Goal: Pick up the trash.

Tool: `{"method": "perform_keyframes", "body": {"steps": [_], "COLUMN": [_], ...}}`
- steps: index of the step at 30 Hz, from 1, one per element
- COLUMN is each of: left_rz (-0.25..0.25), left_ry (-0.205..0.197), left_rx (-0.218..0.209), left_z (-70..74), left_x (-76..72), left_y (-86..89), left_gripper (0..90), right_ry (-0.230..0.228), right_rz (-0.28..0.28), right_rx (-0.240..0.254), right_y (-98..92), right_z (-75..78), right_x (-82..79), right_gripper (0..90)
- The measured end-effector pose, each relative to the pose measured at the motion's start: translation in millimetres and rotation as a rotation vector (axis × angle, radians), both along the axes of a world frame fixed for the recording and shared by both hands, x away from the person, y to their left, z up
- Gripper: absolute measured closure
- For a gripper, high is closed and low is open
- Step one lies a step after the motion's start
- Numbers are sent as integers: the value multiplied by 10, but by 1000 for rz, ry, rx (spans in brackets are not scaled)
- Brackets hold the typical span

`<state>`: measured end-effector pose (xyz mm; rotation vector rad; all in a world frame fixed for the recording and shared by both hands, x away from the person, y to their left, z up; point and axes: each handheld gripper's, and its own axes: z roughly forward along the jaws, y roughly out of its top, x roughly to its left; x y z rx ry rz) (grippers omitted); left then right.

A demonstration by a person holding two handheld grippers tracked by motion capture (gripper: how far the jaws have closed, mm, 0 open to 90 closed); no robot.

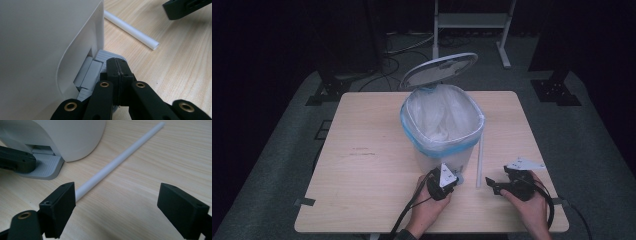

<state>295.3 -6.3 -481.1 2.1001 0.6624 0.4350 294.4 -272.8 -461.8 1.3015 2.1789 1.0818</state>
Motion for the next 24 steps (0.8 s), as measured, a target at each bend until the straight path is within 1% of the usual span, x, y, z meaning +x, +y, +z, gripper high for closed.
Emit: {"method": "perform_keyframes", "body": {"steps": [7, 13, 19, 24], "left_rz": [0, 0, 0, 0], "left_ry": [0, 0, 0, 0], "left_rx": [0, 0, 0, 0], "left_z": [0, 0, 0, 0], "left_x": [0, 0, 0, 0], "left_y": [0, 0, 0, 0], "left_gripper": [900, 900, 900, 900], "right_ry": [15, 34, 54, 64], "right_rz": [19, 33, 38, 35], "right_rx": [-5, -20, -42, -62], "right_y": [126, 212, 262, 268], "right_z": [-30, -77, -132, -163], "right_x": [87, 142, 195, 209], "right_gripper": [142, 144, 148, 150]}}
